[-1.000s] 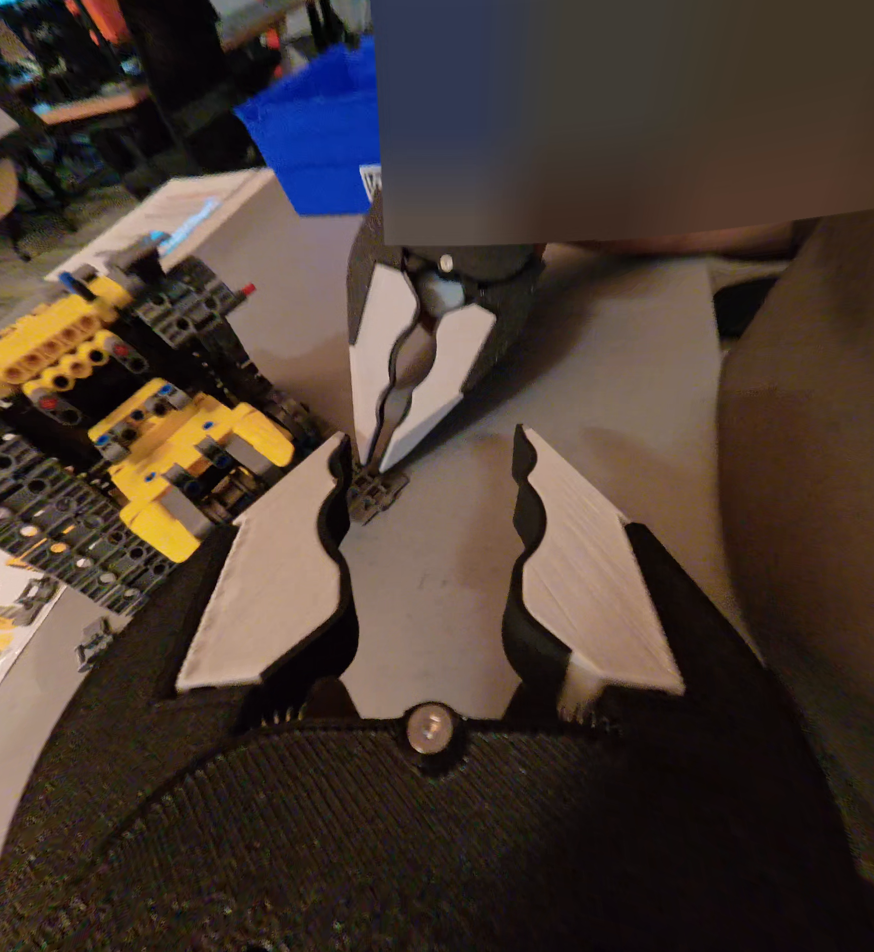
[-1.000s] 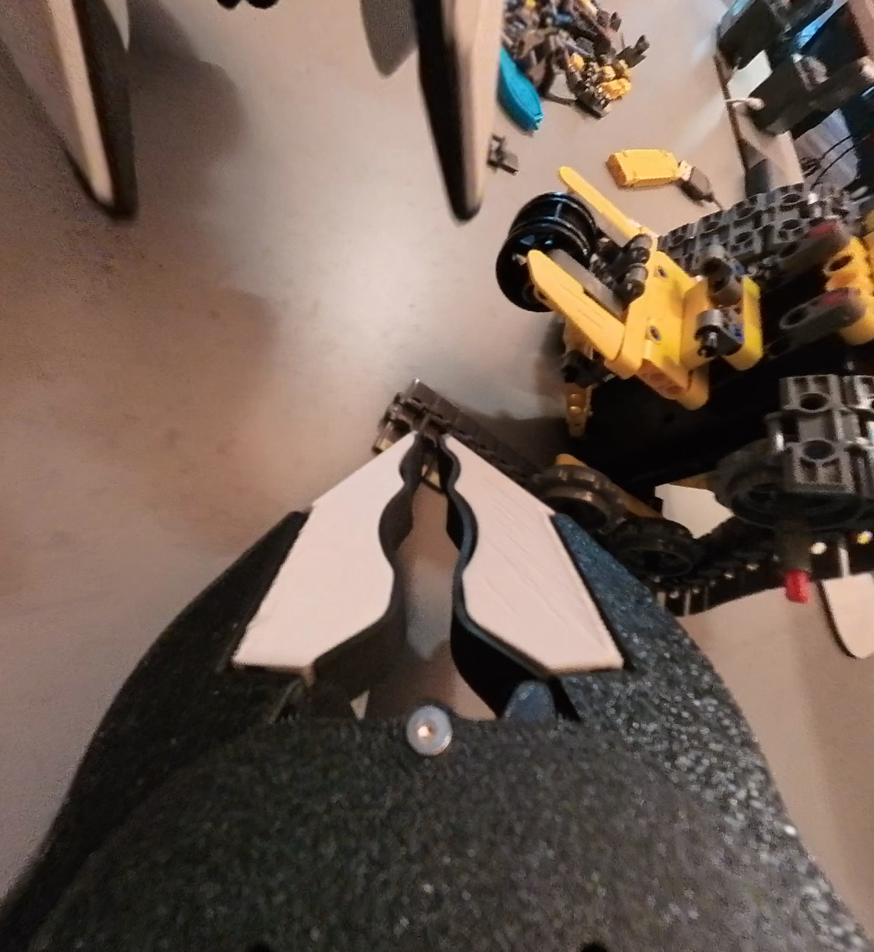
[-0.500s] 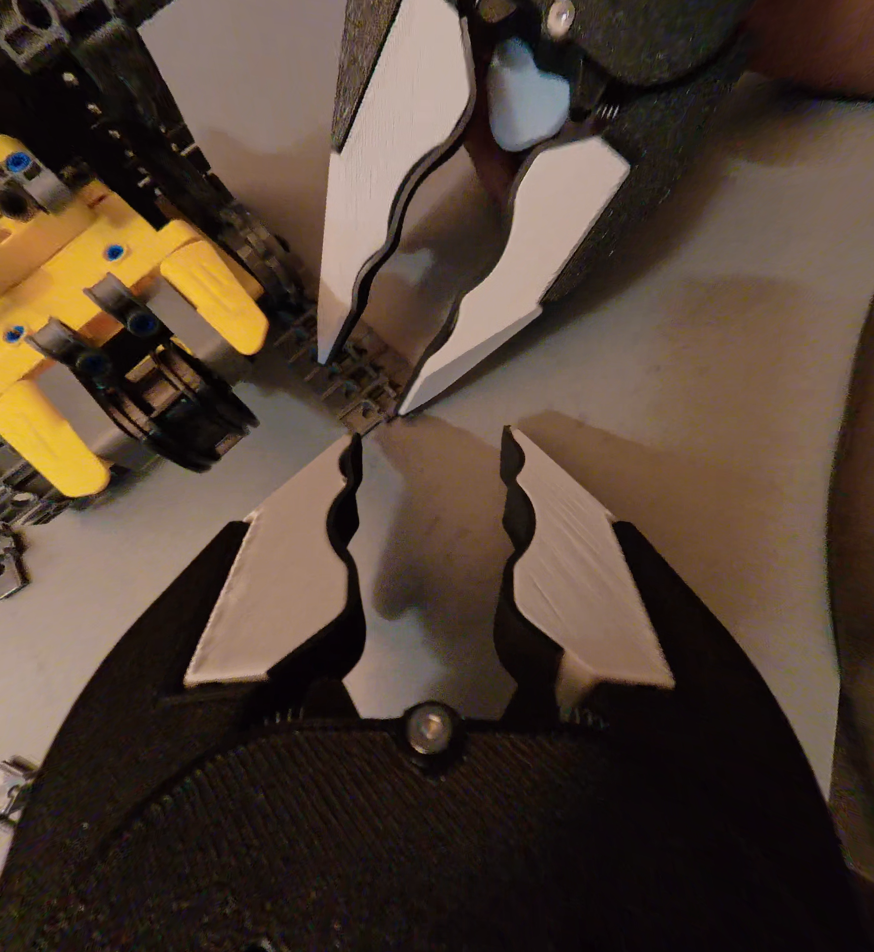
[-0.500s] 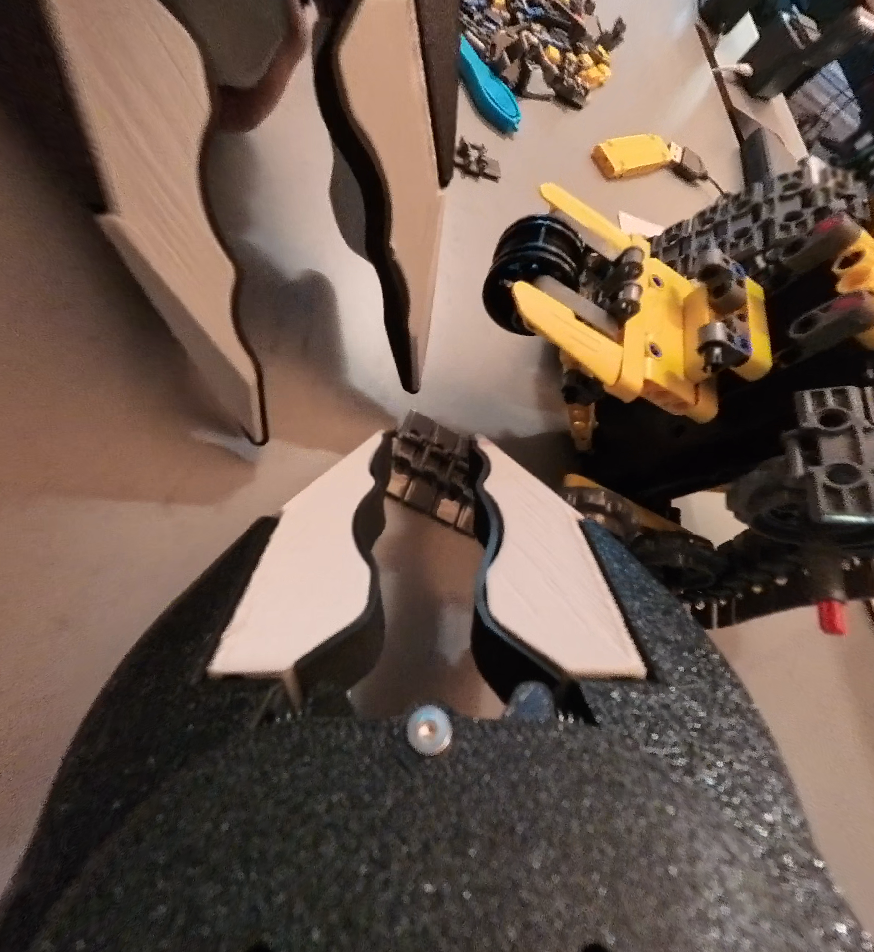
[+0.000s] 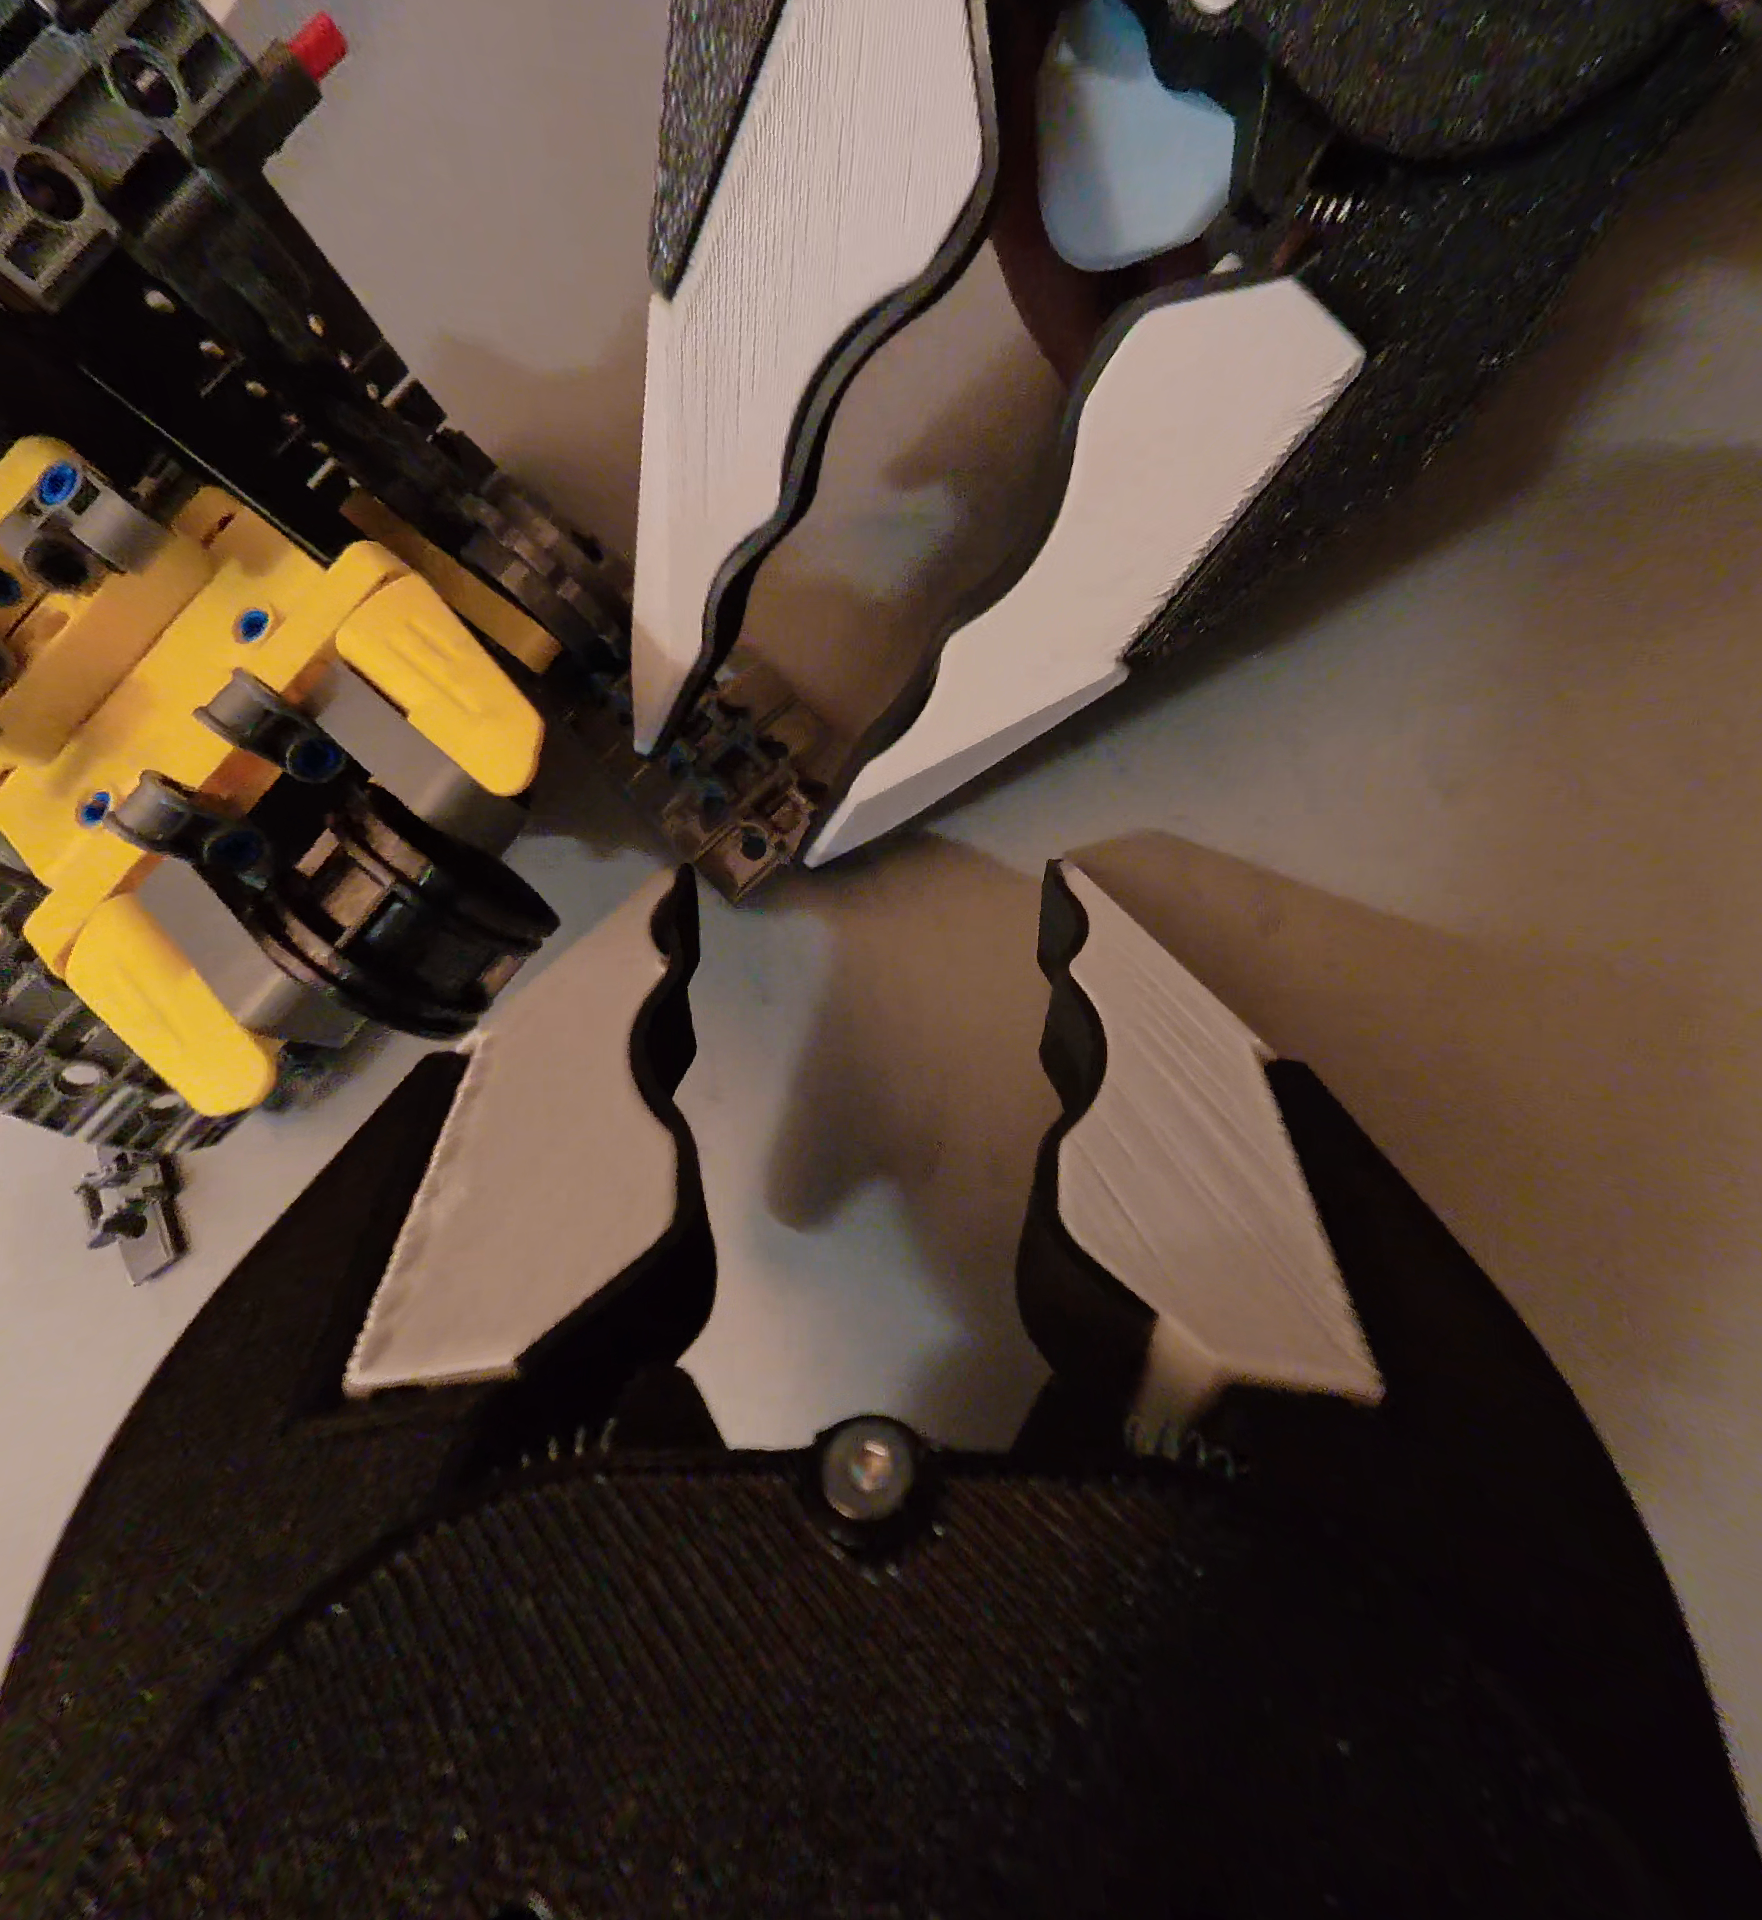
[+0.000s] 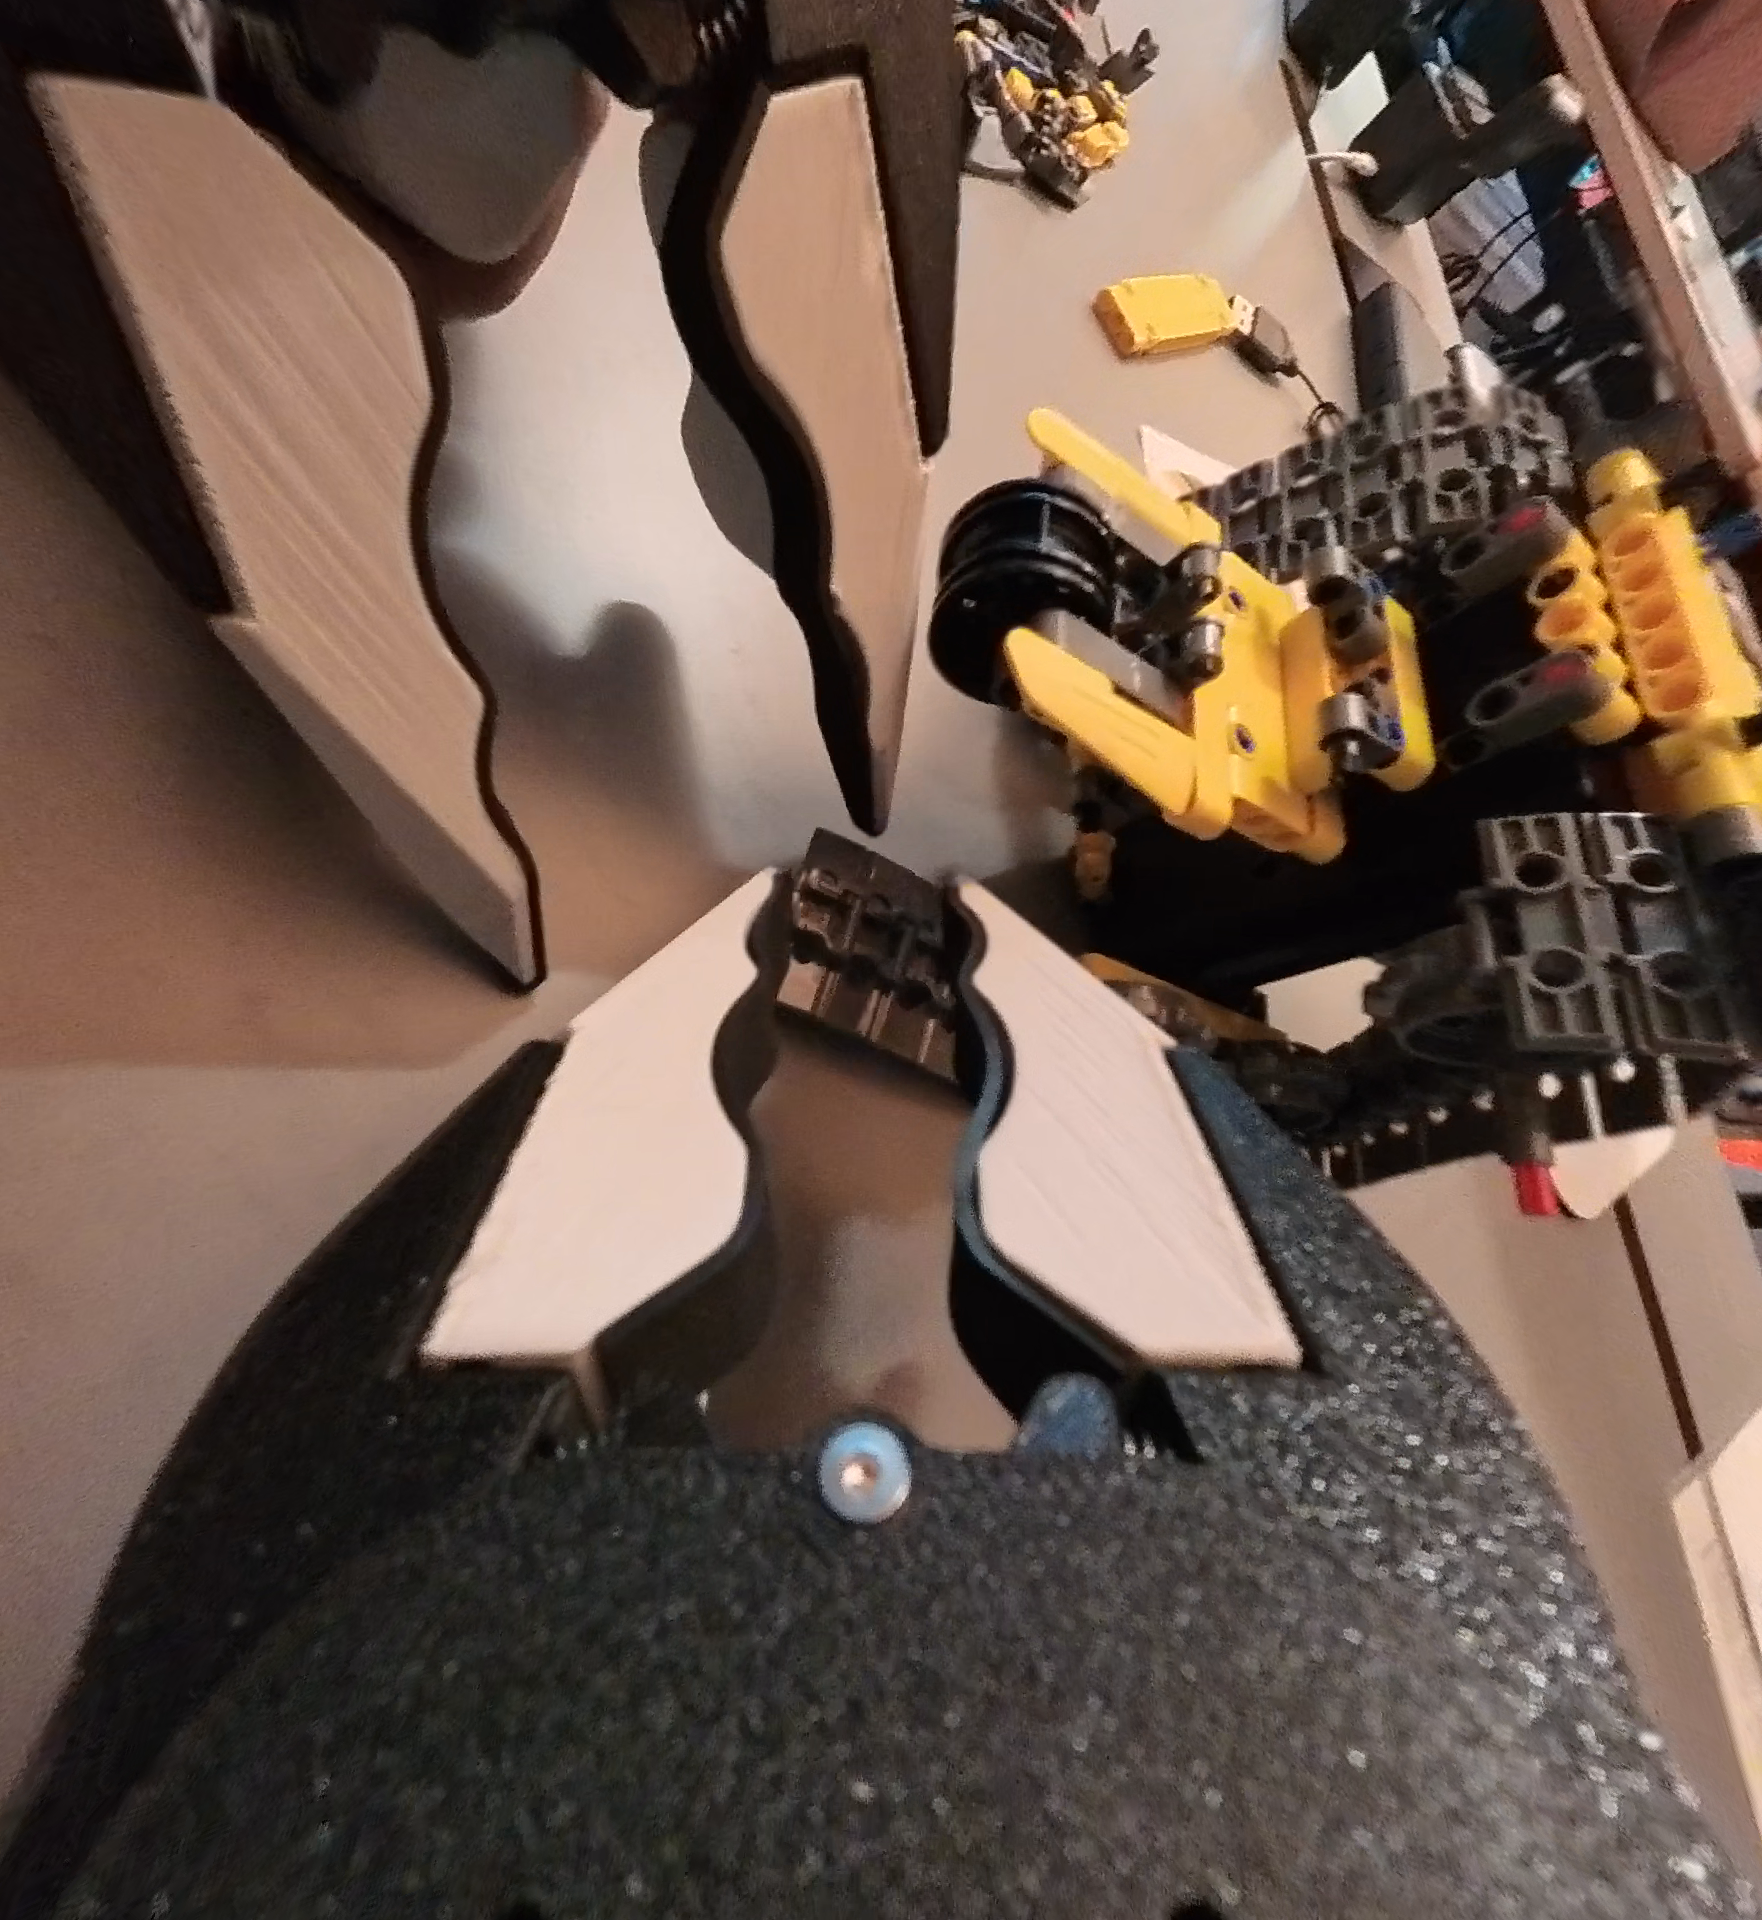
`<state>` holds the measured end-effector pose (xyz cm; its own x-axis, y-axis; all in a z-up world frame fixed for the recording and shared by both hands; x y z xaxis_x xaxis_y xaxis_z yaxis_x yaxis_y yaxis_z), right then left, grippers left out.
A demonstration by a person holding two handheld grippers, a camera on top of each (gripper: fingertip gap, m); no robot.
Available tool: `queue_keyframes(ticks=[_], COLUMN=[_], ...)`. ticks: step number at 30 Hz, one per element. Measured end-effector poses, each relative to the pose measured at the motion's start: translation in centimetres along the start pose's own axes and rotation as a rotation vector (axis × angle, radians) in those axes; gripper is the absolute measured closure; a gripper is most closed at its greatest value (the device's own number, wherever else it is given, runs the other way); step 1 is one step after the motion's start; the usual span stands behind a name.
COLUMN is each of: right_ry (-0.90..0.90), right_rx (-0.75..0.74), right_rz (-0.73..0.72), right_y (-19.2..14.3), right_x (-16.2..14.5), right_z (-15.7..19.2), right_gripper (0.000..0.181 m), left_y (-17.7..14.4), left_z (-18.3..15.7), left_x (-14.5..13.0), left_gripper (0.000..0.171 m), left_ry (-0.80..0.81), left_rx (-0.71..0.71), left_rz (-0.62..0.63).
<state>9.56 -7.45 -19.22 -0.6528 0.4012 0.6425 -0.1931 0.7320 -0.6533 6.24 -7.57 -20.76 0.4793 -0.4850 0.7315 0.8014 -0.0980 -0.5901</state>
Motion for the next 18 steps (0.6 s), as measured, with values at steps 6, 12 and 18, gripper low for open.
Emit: queue_keyframes(ticks=[6,12,18], right_ry=[0.021,0.039,0.055], right_rx=[-0.052,-0.048,-0.041], right_rz=[-0.041,-0.057,-0.080], right_y=[-1.4,-1.8,-2.0], right_x=[0.3,-0.1,-0.1], right_z=[-1.3,-1.6,-1.8], right_gripper=[0.154,0.154,0.154], left_y=[0.5,0.7,-0.3], left_z=[0.8,1.2,1.3], left_x=[0.4,1.1,2.5], left_gripper=[0.114,0.130,0.136], left_ry=[0.034,0.174,0.292], left_rx=[0.079,0.226,0.336], left_rz=[-0.001,0.011,-0.046])
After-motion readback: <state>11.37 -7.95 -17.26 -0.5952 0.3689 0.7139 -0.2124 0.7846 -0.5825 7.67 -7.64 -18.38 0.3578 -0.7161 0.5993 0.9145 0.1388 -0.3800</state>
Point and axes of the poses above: each gripper's, where its closed fingertips meet, y out along the fingers, x out of its top, z = x × y across the jaws, the point moved 2 cm from there along -y, back along the fingers, and after that the axes turned 12 degrees about x, right-handed, at the moved point
